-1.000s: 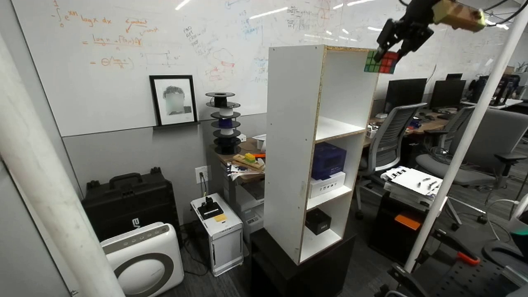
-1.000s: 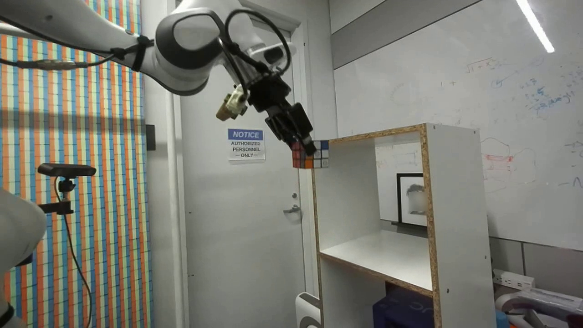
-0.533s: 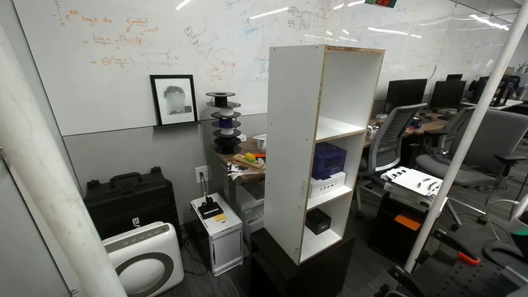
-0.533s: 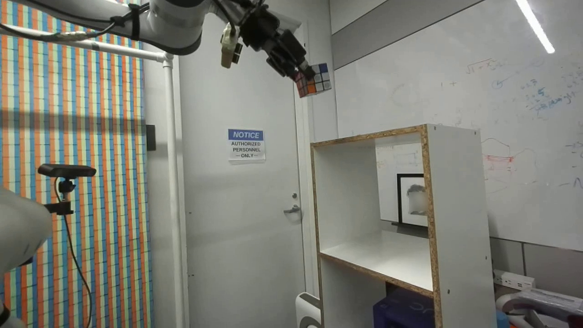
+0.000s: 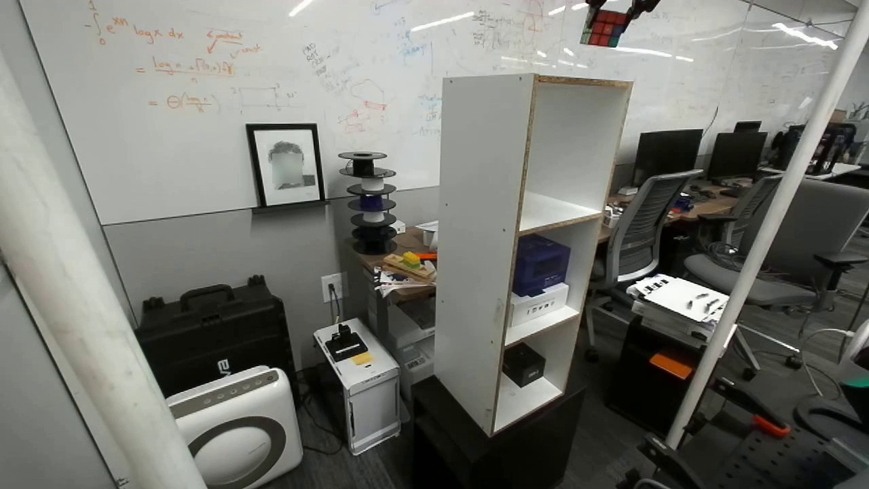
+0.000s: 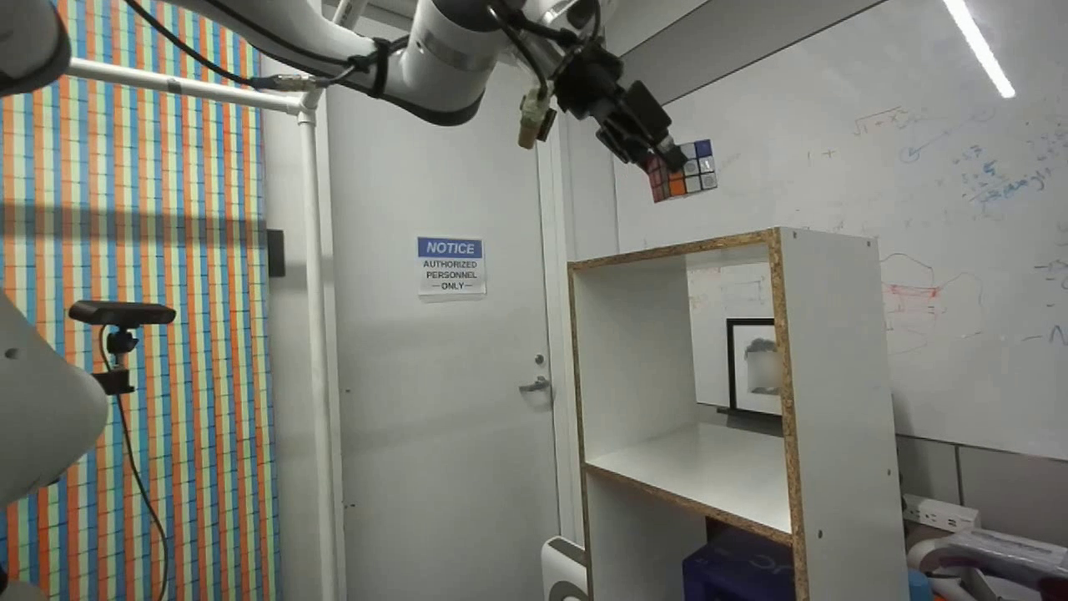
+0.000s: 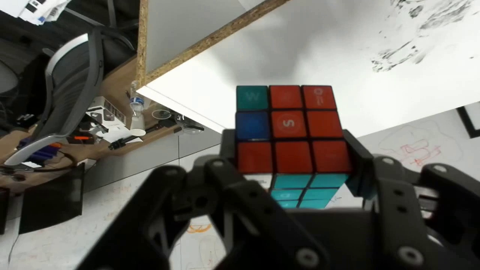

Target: Pick the Rubik's cube and put it on top of the cabinet

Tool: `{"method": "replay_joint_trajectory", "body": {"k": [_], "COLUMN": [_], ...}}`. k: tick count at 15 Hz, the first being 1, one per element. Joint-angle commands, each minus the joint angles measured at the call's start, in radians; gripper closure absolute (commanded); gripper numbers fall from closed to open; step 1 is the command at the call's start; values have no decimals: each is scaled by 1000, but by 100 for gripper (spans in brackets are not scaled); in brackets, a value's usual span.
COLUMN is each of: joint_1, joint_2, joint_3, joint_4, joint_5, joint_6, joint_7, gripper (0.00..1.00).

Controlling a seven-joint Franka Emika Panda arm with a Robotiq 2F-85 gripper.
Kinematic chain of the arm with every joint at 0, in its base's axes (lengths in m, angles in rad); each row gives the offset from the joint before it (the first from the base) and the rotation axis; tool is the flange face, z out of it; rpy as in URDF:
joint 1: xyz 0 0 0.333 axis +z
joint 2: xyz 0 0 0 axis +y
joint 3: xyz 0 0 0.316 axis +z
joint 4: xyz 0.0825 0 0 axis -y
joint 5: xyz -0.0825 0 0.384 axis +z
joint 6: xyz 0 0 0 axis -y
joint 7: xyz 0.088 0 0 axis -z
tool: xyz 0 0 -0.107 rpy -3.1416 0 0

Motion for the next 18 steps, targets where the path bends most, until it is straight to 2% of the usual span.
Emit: {"method": "replay_joint_trajectory", "body": {"k": [1, 6, 7, 8, 9, 10, 14, 18], "joint_1": [44, 130, 149, 165, 181, 194, 237, 260], "joint_2": [136, 233, 245, 257, 265, 266, 220, 54], "joint_3": [-19, -44, -50, -54, -60, -65, -85, -97], "joint_4": [164, 270, 284, 302, 315, 326, 347, 282], "joint_5": [-65, -125, -126, -134, -126, -131, -72, 43], "joint_6": [-48, -107, -131, -170, -202, -234, -374, -511], "joint_7": [90, 170, 172, 192, 189, 195, 128, -41], "gripper": [61, 61, 11, 11, 4, 1, 0, 0]}}
